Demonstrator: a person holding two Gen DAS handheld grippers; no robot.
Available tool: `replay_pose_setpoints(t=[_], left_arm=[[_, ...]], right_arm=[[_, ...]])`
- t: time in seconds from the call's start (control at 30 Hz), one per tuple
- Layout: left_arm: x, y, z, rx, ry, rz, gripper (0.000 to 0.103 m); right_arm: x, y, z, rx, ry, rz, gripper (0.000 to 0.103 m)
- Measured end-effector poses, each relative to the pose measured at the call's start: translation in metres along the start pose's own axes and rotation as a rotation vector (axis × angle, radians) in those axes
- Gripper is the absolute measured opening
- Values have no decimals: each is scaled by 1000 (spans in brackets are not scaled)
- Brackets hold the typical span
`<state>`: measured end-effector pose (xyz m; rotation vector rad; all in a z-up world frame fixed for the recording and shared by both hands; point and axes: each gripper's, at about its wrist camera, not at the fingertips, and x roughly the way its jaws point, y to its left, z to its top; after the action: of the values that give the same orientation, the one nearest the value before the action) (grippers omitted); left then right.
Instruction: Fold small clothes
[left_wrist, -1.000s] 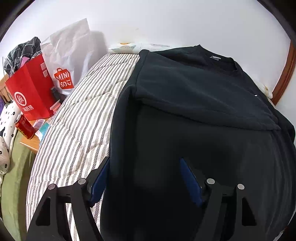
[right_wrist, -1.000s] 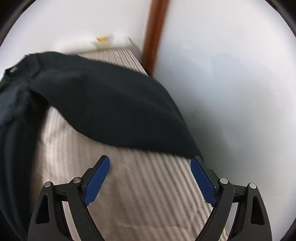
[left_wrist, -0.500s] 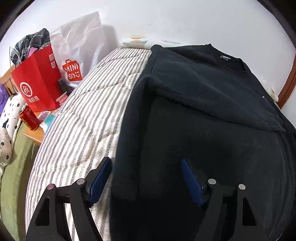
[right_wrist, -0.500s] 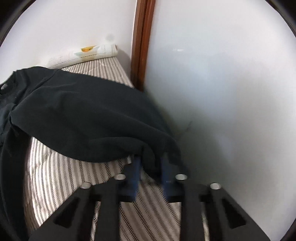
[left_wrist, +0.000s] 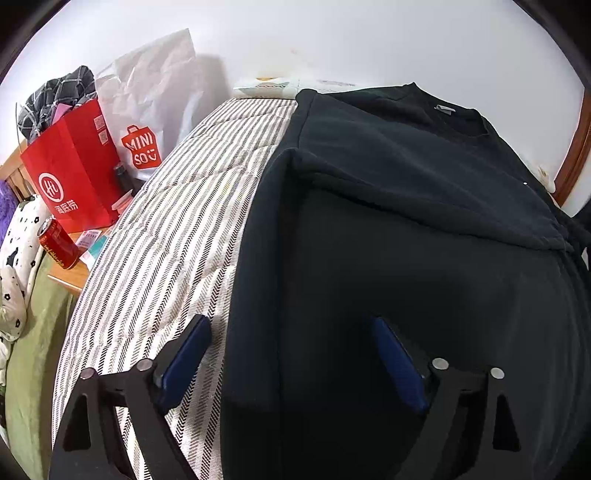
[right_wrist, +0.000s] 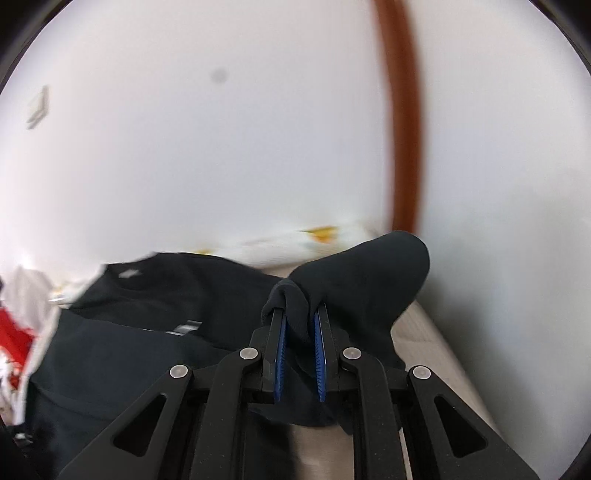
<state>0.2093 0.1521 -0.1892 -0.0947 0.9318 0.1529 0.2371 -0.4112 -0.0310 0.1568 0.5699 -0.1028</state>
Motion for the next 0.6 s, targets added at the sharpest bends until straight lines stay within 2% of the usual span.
replay_pose_setpoints(t=[0.2,0.37,0.4,0.47,0.5,0.53,0.6], left_arm=[[1,0,0,-1,0,-4,93],[1,0,0,-2,0,-5,94],[1,0,-1,-2,0,-6,94],[1,0,-1,-2,0,-6,95],[1,0,-1,-2,0,-7,95],[1,0,-1,-2,0,-6,95],[1,0,-1,-2,0,-7,96]], right_arm=[[26,103,-10,-114,23,159,14],[65,178,-51,-258,143,197,18],[71,186,-60,-286,174,190,22],[83,192,-83,-329,253,175,36],[86,189,-88,-323,280,178,47],[84,182,-95,-305,304,181,53],[75,167,-101,-273,321,201,56]])
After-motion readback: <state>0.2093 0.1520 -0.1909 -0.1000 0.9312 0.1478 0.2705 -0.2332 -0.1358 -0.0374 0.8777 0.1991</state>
